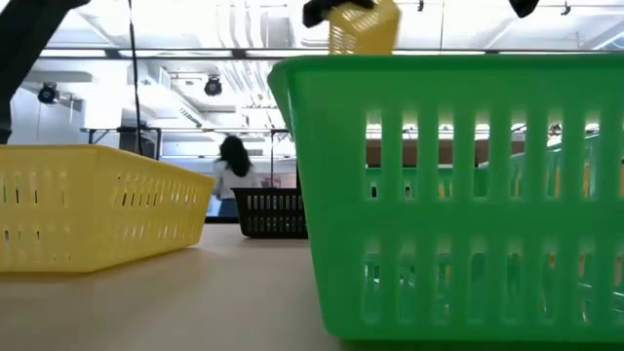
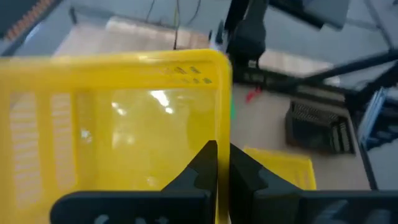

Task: Stack baskets on shelf by color
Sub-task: Put the top yellow bin on the shelf

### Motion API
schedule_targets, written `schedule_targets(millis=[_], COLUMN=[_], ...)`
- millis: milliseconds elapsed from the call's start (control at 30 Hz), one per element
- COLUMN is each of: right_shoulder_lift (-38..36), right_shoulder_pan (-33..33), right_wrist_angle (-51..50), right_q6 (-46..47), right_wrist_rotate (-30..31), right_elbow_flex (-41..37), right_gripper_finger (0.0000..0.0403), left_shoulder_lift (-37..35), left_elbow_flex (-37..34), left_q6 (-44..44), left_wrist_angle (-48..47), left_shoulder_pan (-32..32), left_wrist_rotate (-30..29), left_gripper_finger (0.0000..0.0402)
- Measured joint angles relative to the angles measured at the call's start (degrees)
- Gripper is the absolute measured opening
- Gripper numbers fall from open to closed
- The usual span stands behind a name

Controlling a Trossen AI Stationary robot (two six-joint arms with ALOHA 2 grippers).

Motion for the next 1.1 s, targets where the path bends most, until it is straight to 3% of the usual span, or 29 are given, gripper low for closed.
schedule_targets(millis=[300,533,1100], right_shoulder_lift=[-3.11,-4.12,-4.18], right_shoulder_pan=[0.02,0.00,0.00], right_wrist_angle=[-0.27,-0.24,-0.16], right_q6=[2.68,6.02,9.56], right_wrist_rotate=[2.76,2.93,2.89], right_elbow_flex=[-0.41,-0.62,-1.15], right_gripper_finger=[0.0009,0.0009,0.0009], left_shoulder_lift=[10.66,18.46,19.77], left_elbow_flex=[2.57,2.55,1.76], left_q6=[8.48,16.84,22.46], left_wrist_angle=[14.03,16.50,17.41], left_shoulder_pan=[0.63,1.85,3.58], left_wrist_rotate=[-1.76,-6.65,-7.55], left_gripper_finger=[0.0000,0.0000,0.0000])
